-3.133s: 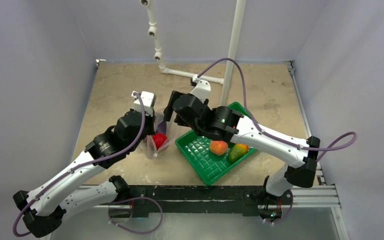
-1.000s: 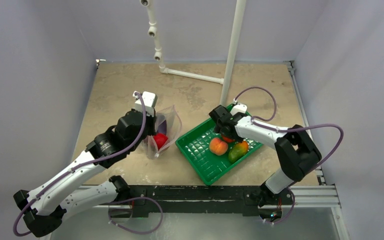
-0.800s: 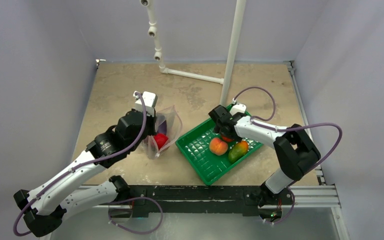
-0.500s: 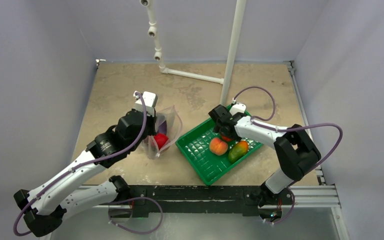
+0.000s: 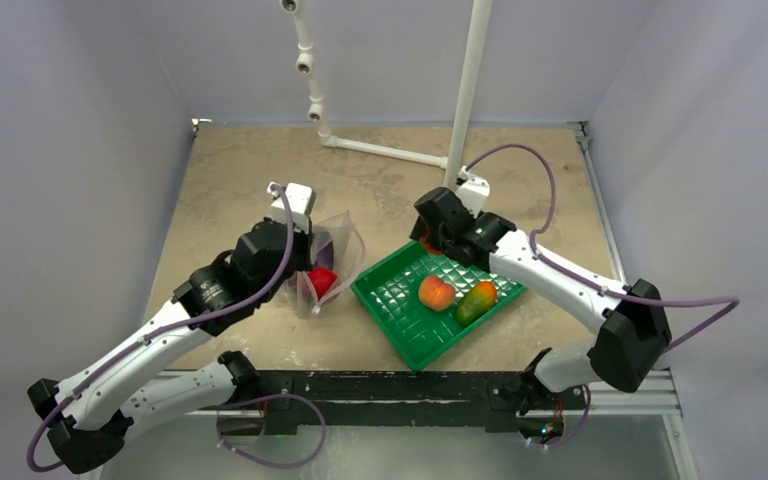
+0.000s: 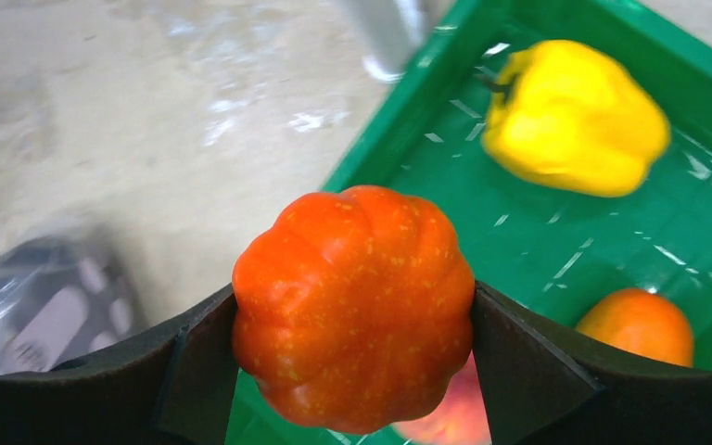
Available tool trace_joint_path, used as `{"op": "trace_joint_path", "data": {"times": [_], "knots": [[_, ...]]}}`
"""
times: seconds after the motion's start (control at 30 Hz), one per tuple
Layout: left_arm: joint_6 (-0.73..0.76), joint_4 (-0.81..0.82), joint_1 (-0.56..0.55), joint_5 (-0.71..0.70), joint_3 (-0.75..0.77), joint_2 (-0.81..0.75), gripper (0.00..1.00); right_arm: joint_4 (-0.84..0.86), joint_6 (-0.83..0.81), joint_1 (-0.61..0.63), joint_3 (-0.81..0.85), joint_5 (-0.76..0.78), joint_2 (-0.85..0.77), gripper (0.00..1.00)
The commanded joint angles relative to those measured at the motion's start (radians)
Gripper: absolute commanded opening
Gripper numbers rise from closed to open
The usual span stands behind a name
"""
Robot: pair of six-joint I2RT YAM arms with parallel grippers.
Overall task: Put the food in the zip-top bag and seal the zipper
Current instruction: Pick up the fake vegetable from the bin, then place the fake vegetable in the zipper food storage bag.
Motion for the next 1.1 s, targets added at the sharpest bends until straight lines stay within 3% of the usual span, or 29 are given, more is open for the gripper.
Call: {"op": "trace_joint_path", "data": {"times": [0.0,0.33,0.73,1.07], "knots": [[0.021,0.018,0.001,0.008,-0.008,-0.002,0.00,-0.117,0.054,0.116,0.143,0.047,0.007,0.29],[0.021,0.017,0.001,0.005,-0.009,-0.008,0.00,-0.291,0.121,0.308,0.425,0.128,0.081,0.28],[0.020,0.018,0.001,0.008,-0.008,-0.008,0.00,-0.285,0.105,0.418,0.531,0.151,0.073,0.27],[0.021,0.018,0.001,0.006,-0.010,-0.008,0.00,-0.269,0.080,0.505,0.623,0.160,0.179,0.29]]}}
